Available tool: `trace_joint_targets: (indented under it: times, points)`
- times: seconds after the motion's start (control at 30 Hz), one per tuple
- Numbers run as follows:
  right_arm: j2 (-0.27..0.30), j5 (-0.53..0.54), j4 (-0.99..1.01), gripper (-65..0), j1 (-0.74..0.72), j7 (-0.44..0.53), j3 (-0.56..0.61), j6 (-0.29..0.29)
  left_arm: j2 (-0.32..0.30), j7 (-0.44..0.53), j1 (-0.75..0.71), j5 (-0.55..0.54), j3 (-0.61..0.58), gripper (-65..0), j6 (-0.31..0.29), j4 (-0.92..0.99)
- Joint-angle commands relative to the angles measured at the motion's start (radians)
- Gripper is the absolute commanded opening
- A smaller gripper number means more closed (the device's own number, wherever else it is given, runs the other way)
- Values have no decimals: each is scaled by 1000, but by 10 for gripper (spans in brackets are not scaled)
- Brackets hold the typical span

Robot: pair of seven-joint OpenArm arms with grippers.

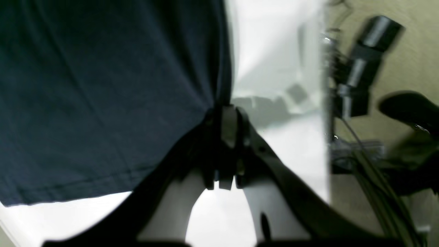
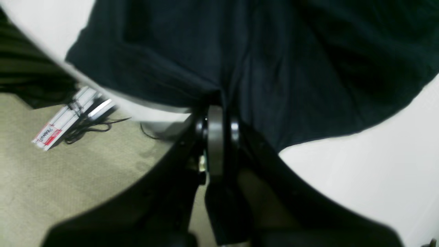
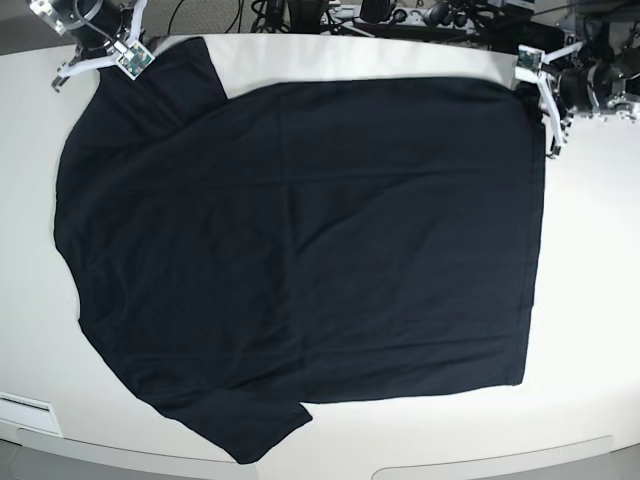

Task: Fold the T-shirt properly
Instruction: 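Pull the grasped corners apart with both grippers to straighten the shirt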

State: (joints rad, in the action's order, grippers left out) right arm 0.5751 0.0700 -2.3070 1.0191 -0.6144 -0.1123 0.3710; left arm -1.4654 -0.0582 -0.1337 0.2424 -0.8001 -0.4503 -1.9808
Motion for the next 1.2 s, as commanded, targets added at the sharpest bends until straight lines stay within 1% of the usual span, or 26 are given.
trace_joint_targets:
  times: [0.0, 0.07, 0.13, 0.23, 0.33, 0.37, 0.53, 0.63, 0.73, 0.77, 0.83, 0.9, 0.93, 0.97, 1.03, 1.07, 1.1, 1.17]
  points:
    - [10, 1, -29, -650, 34, 7, -14, -7, -45, 0, -8, -11, 9, -650, 5, -27]
    - [10, 3, -45, -650, 82, 7, -21, -17, -71, -4, -34, -15, 9, -650, 6, -60]
    - [10, 3, -49, -650, 130, 7, -21, -40, -85, -28, -51, -14, 9, -650, 23, -82]
    - [9, 4, -49, -650, 209, 7, -21, -84, -86, -75, -54, -8, 9, -650, 40, -94]
    - [4, 5, -49, -650, 277, 7, -21, -140, -86, -77, -54, -8, 9, -650, 52, -94]
    - [0, 10, -49, -650, 290, 7, -21, -148, -85, -77, -54, -8, 9, -650, 52, -94]
    - [-60, 0, -49, -650, 290, 7, -21, -133, -86, -78, -54, -8, 9, -650, 51, -94]
    - [-65, -6, -49, -650, 290, 6, -21, -128, -86, -94, -54, -8, 9, -650, 51, -102]
    - [-65, -61, -49, -650, 290, 0, -21, -129, -86, -149, -54, -7, 9, -650, 58, -139]
    - [-65, -92, -49, -650, 290, 1, -21, -136, -86, -169, -54, -7, 9, -650, 78, -153]
    - [-64, -170, -49, -650, 290, 34, -22, -183, -86, -212, -54, 23, 9, -650, 151, -182]
    - [-56, -266, -49, -650, 276, 99, -21, -231, -85, -269, -54, 108, 9, -650, 259, -212]
    - [-55, -299, -49, -650, 258, 98, -23, -245, -85, -305, -53, 156, 9, -650, 324, -222]
    - [-46, -315, -49, -650, 234, 99, -26, -245, -85, -335, -54, 207, 9, -650, 396, -229]
    - [-10, -310, -49, -650, 180, 98, -27, -245, -82, -365, -51, 283, 9, -650, 501, -231]
    - [12, -310, -49, -650, 155, 99, -27, -245, -80, -367, -51, 304, 9, -650, 532, -231]
    - [34, -311, -49, -650, 129, 101, -27, -245, -79, -366, -51, 315, 9, -650, 549, -232]
    - [80, -305, -49, -650, 82, 107, -28, -245, -71, -366, -51, 326, 9, -650, 556, -231]
